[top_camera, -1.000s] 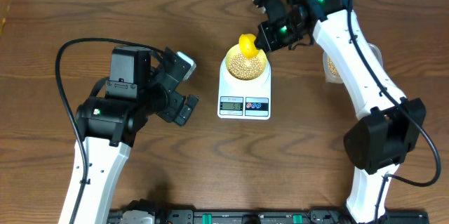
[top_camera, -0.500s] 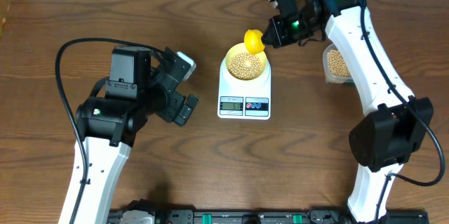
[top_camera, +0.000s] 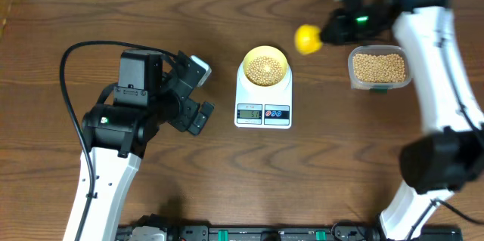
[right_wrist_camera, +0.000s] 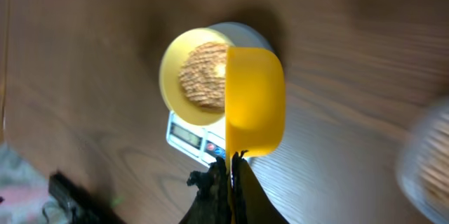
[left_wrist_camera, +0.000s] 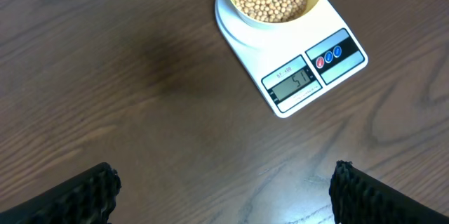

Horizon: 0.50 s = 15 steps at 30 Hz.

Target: Scoop item into bowl and weigh 50g on scale

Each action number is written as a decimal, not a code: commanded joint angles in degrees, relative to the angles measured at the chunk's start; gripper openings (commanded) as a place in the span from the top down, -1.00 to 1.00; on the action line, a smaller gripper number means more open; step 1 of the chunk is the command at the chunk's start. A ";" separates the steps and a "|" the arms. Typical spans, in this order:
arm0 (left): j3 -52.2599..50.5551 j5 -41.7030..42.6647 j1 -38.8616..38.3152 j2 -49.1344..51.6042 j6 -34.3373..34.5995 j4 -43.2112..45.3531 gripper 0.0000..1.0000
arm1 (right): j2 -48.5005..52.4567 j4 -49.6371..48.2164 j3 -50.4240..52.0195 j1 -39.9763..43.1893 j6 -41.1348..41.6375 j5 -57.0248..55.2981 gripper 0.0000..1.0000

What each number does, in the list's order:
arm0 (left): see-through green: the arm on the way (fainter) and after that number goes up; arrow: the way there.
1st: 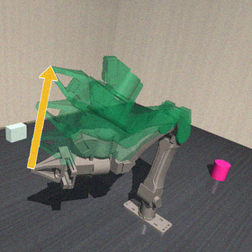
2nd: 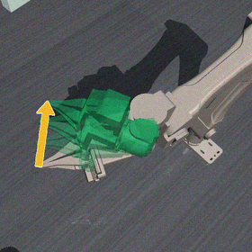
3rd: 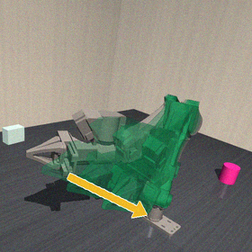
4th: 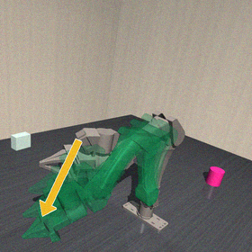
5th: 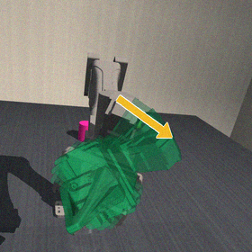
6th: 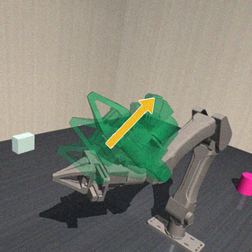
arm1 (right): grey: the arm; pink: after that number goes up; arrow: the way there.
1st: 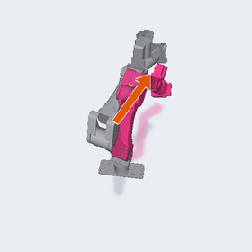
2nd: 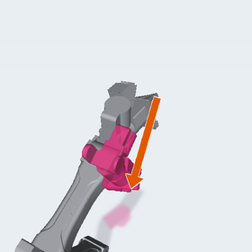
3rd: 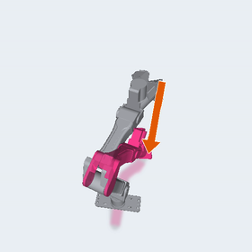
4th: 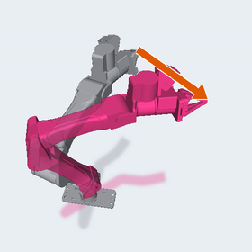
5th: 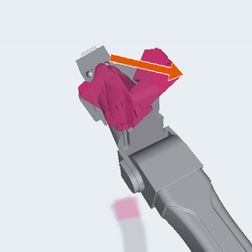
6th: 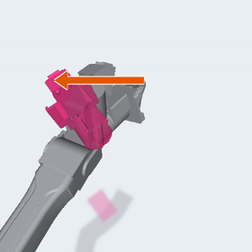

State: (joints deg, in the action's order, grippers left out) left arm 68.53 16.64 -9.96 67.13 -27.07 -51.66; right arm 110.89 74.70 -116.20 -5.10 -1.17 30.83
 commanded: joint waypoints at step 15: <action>-0.07 0.87 0.24 0.22 -0.76 -0.17 -0.95 | -3.80 9.51 -0.98 10.47 0.52 -28.92 0.97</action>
State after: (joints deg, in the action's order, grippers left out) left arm 68.53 16.64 -9.96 67.13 -27.09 -51.68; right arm 105.80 84.77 -116.68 6.37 -1.87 10.37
